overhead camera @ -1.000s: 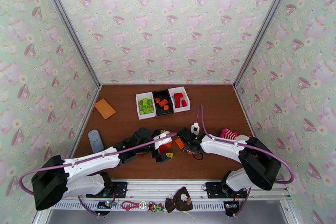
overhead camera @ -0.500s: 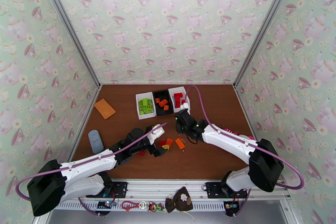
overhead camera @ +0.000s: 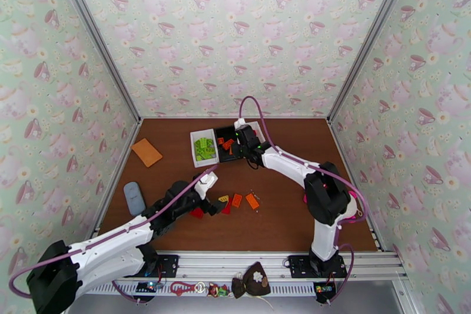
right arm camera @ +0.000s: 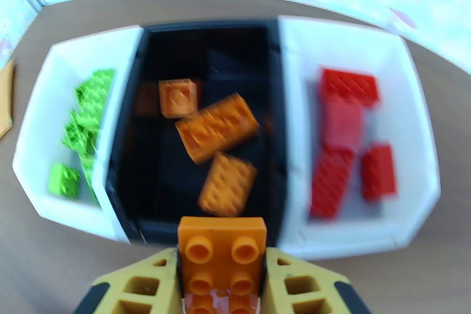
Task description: Sort the legos into containers by color
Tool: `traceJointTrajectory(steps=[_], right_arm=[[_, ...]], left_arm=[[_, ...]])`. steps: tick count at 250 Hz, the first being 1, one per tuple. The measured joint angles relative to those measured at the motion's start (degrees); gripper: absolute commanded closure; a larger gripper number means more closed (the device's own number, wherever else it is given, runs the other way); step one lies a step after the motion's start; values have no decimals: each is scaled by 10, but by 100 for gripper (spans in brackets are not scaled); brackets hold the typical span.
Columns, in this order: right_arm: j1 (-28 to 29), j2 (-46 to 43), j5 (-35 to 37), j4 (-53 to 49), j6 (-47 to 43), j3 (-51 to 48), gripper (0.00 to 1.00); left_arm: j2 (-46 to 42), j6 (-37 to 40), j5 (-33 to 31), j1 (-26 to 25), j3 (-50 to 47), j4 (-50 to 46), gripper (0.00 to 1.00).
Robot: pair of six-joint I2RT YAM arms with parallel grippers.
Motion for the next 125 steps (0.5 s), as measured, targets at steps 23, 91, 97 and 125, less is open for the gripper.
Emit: traceJointTrajectory(steps=[23, 91, 97, 125], right_arm=[[0, 32, -18, 15, -6, 28, 66], [-2, 95, -42, 42, -25, 78, 64], [-2, 99, -43, 43, -26, 82, 63], [-7, 117, -50, 46, -29, 96, 57]], left_arm=[[-14, 2, -13, 2, -2, -14, 0], [-43, 11, -31, 7, -11, -40, 0], [-42, 11, -31, 7, -11, -42, 0], [-40, 11, -31, 8, -11, -50, 0]])
